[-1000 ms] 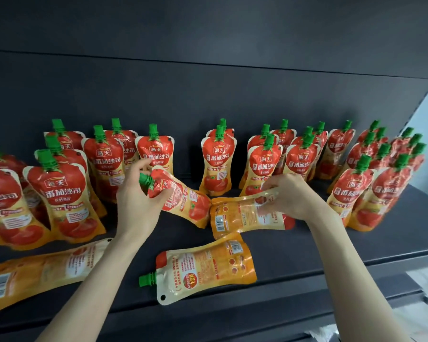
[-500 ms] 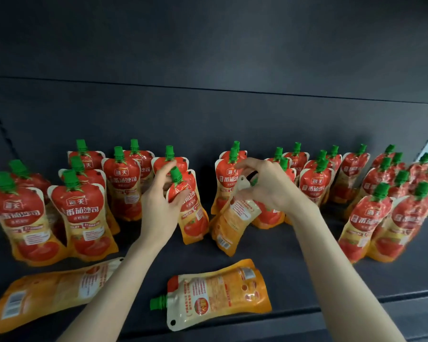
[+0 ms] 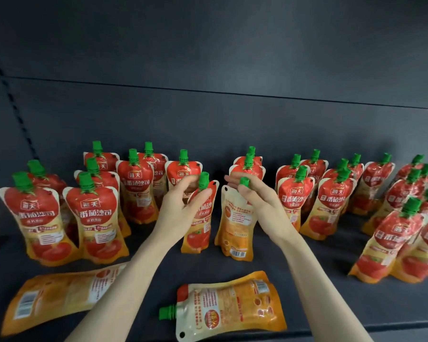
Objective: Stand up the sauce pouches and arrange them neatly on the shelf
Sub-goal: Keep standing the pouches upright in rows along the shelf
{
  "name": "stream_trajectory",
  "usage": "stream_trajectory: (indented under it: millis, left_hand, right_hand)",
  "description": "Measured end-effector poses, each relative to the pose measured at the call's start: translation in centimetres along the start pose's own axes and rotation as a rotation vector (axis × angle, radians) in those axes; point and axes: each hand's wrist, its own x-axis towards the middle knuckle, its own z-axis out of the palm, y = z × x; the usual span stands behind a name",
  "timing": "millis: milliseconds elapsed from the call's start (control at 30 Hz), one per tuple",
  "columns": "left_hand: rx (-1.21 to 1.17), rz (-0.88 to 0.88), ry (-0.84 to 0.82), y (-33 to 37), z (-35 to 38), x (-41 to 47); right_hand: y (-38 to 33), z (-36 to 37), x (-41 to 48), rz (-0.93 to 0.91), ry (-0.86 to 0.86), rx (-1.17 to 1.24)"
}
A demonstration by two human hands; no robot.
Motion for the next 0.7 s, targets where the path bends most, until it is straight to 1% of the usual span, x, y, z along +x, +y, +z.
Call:
stream_trajectory:
  millis: [100,233,333,400,467,567,633,700]
  left_hand:
    - [-0.067,-0.029,-0.009,-0.2,0.5,-0.2]
    - [-0.105,-0.025,0.022,-0.3,-0.2,0.0]
    - [-0.100,-0.019,0.011,-0.4,-1.0,0.4]
    - [-0.103,-0.053,-0.001,-0.6,-1.3,0.6]
    - [-0.131,-0.112,0.011,-0.9,-1.4,0.6]
    - [-0.173,-0.193,0.053,-1.6,-1.2,0.1]
    - [-0.167,-0.232,0.021,-2.4,-0.9,-0.8]
    - [-0.138,-0.273,-0.016,-3.3,-0.5,-1.8]
  right_hand:
    - [-0.2,-0.3,0.2,-0.001,0.038,0.027]
    - [0.0,-0.2,0.8,-0.053,0.196,0.021]
    - [0.5,0.7,1.8,-0.076,0.262,0.013]
    - [0.9,1.2,2.5,-0.077,0.306,0.024]
    - [1.3,1.5,3.0,-0.081,0.344,-0.014]
    - [2.1,1.4,2.6,-0.036,0.353,-0.059]
    - [2.8,1.0,1.8,-0.003,0.321,-0.058]
    - [3.4,0.4,0.9,0.036,0.252,-0.015]
